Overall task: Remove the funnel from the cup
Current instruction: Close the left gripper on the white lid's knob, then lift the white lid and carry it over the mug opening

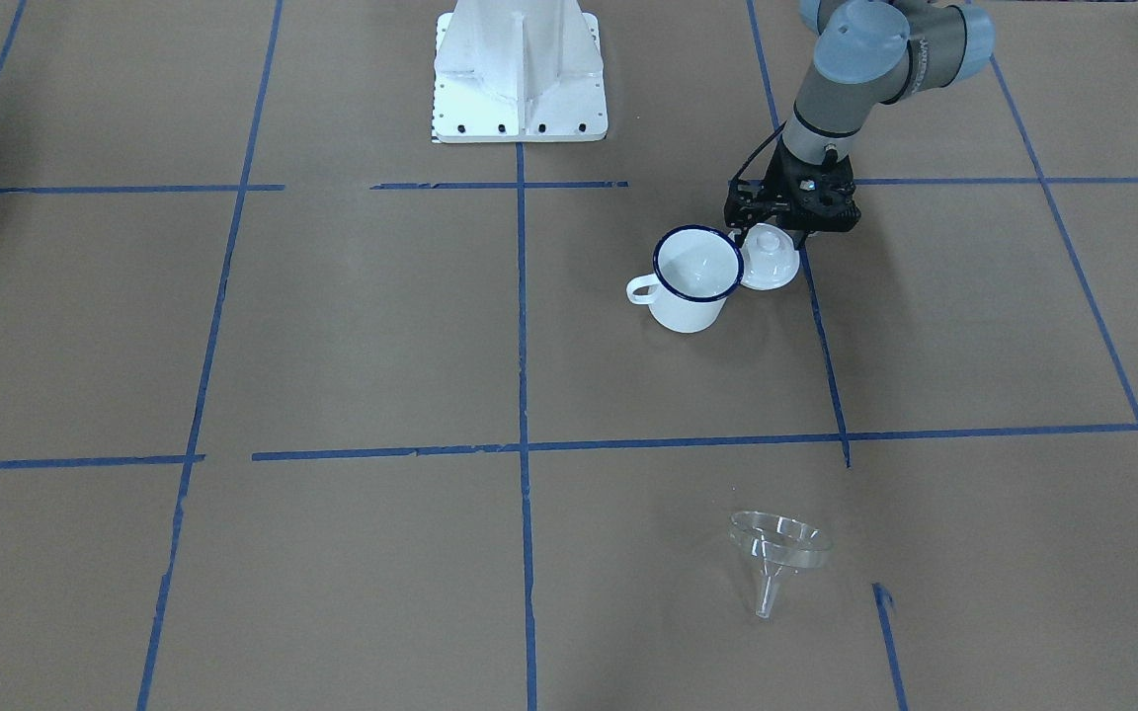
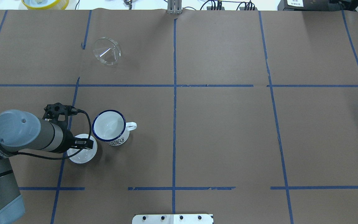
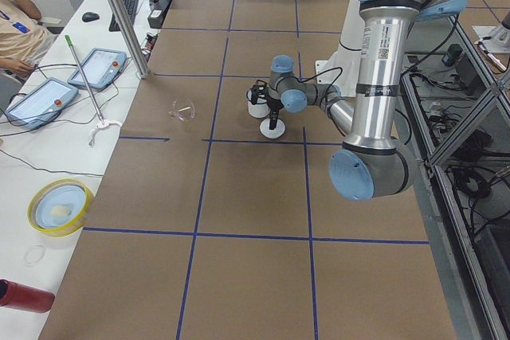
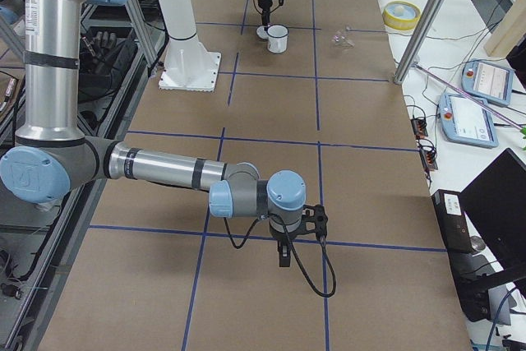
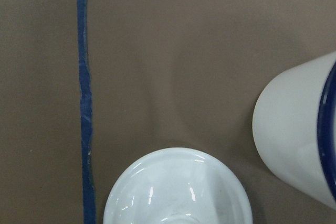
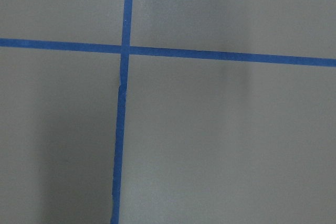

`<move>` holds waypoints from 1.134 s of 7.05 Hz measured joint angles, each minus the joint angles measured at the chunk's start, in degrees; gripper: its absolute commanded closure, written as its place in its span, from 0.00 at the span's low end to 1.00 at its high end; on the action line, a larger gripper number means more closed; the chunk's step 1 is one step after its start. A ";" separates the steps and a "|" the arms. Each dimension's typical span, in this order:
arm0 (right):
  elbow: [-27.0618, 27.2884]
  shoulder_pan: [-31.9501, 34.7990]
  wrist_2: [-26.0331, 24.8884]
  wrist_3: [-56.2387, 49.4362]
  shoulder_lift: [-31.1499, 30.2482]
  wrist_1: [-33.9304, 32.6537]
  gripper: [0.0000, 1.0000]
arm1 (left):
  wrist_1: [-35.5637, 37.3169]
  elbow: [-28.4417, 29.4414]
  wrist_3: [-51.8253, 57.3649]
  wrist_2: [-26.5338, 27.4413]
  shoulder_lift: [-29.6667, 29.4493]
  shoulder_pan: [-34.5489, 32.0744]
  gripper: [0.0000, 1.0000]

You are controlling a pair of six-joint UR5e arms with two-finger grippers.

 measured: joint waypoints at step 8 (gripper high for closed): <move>0.00 0.00 0.00 0.00 0.00 0.00 0.00 | 0.54 -7.89 0.12 -0.26 4.77 -1.55 1.00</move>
